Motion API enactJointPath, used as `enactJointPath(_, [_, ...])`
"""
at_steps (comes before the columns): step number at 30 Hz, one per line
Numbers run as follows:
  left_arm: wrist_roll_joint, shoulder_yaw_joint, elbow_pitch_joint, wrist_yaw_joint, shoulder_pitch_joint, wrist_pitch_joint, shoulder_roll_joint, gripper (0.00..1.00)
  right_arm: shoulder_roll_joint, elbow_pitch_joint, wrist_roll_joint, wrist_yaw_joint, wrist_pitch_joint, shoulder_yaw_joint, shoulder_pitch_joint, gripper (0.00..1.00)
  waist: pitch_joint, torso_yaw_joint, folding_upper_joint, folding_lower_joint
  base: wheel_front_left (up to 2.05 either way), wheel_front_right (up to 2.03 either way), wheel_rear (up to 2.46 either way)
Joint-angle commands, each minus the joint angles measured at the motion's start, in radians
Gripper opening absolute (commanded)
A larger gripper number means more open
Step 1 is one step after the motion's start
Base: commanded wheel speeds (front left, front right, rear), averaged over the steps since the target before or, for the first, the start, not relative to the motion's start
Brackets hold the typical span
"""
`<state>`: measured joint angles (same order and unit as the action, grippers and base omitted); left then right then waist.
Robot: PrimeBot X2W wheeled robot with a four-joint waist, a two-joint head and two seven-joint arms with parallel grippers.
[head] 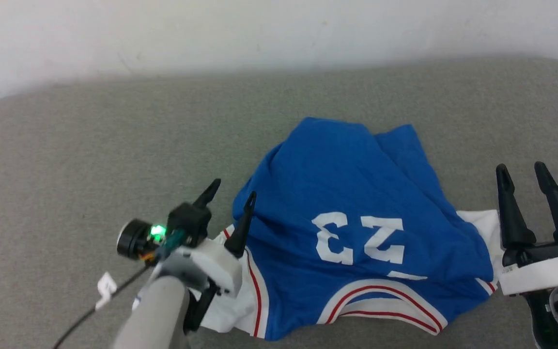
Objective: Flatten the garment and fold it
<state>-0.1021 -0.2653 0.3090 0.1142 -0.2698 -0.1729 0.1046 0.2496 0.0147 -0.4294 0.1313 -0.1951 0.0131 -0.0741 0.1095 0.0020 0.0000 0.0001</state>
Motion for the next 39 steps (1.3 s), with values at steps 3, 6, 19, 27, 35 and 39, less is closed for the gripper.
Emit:
enactJointPath(3, [-0.009, -0.050, 0.068, 0.013, -0.115, 0.132, 0.046, 1.00, -0.044, -0.010, 0.031, -0.001, -0.018, 0.021, 0.011, 1.00, 0.072, -0.065, 0.0000, -0.0001, 0.00, 0.00, 0.00])
enactJointPath(6, [-0.097, -0.129, 0.112, 0.016, -0.233, 0.275, 0.090, 1.00, -0.066, -0.020, 0.054, -0.001, -0.026, 0.022, 0.008, 1.00, 0.103, -0.093, 0.0000, -0.0001, 0.00, 0.00, 0.00])
enactJointPath(19, [-0.602, -0.453, 0.198, 0.016, -0.616, 1.007, 0.319, 1.00, -0.110, -0.019, 0.073, -0.001, -0.049, -0.026, -0.043, 1.00, 0.194, -0.183, 0.0000, -0.0001, 0.00, 0.00, 0.00])
enactJointPath(27, [-0.697, -0.490, 0.248, 0.016, -0.639, 1.046, 0.344, 0.00, -0.123, 0.003, 0.077, -0.001, -0.061, -0.038, -0.054, 1.00, 0.218, -0.198, 0.0000, -0.0001, 0.00, 0.00, 0.00])
enactJointPath(35, [-0.650, -0.414, 0.325, -0.012, -0.700, 0.757, 0.352, 0.00, -0.124, 0.020, 0.087, -0.001, -0.064, -0.038, -0.051, 1.00, 0.192, -0.183, 0.0000, -0.0001, 0.00, 0.00, 0.00])
enactJointPath(39, [-0.612, -0.376, 0.375, -0.061, -0.739, 0.608, 0.360, 0.00, -0.119, 0.025, 0.086, -0.001, -0.061, -0.044, -0.050, 1.00, 0.186, -0.173, 0.0000, -0.0001, 0.00, 0.00, 0.00])
